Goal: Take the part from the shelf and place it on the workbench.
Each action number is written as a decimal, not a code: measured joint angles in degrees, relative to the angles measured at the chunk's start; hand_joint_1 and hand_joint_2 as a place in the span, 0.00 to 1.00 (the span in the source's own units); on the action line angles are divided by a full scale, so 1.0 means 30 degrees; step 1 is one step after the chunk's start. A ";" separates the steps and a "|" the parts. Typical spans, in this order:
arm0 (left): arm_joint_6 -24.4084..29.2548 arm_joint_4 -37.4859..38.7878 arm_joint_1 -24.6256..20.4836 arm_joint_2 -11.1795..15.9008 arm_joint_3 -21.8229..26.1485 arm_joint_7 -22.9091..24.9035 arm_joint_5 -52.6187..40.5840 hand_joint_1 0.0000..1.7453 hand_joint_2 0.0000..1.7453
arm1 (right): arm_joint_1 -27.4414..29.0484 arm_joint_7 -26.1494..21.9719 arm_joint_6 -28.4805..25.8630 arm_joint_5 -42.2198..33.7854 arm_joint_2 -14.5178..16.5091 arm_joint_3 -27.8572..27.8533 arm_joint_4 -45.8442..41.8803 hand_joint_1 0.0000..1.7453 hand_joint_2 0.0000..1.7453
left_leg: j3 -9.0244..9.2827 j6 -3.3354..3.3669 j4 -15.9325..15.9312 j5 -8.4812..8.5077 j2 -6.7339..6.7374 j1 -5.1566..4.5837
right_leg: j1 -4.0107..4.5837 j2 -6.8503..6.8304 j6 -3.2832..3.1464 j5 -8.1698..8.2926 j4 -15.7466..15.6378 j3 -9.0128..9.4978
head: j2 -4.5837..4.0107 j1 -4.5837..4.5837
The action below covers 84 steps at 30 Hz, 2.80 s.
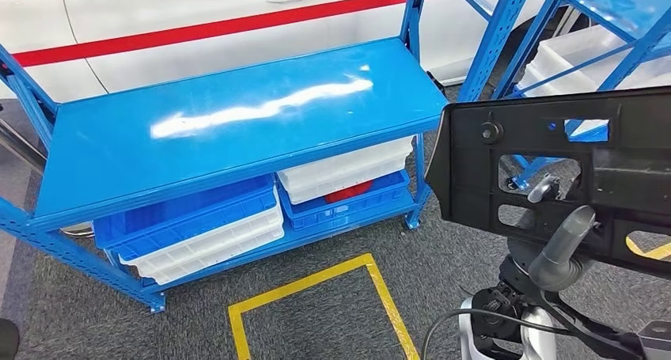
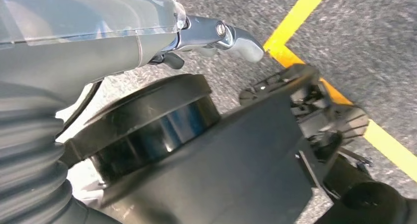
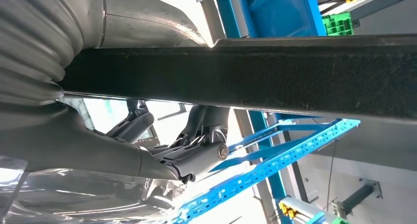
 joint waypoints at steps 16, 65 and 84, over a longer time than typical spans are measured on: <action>-0.0042 0.0007 -0.0489 -0.0264 -0.0359 0.0546 -0.0623 0.00 1.00 | 0.0037 0.0078 0.0314 0.0126 0.0771 -0.1780 -0.0071 1.00 1.00 | -0.0488 0.0133 -0.0126 0.0608 0.2159 -0.0276 | 0.0145 -0.2138 -0.0206 -0.0854 -0.0132 0.0915 | 0.0000 0.0000; -0.0095 0.0007 -0.0341 -0.0015 -0.0829 0.0495 -0.0151 0.00 1.00 | -0.0255 0.0033 -0.0695 0.0925 0.1217 -0.2235 -0.0091 1.00 1.00 | -0.0279 0.0140 -0.0254 0.0567 -0.0363 -0.0017 | -0.0058 0.0642 -0.0144 -0.0335 -0.0092 0.0346 | 0.0000 -0.0002; 0.0049 0.0022 -0.0169 0.0044 -0.0865 0.0435 0.0086 0.00 1.00 | -0.0042 -0.0005 -0.0633 0.0306 0.1180 -0.2164 0.0022 1.00 1.00 | -0.0764 -0.0621 0.1933 -0.1301 0.1426 0.0080 | -0.0134 -0.1681 -0.0641 -0.0380 -0.0183 0.0385 | 0.0000 -0.0002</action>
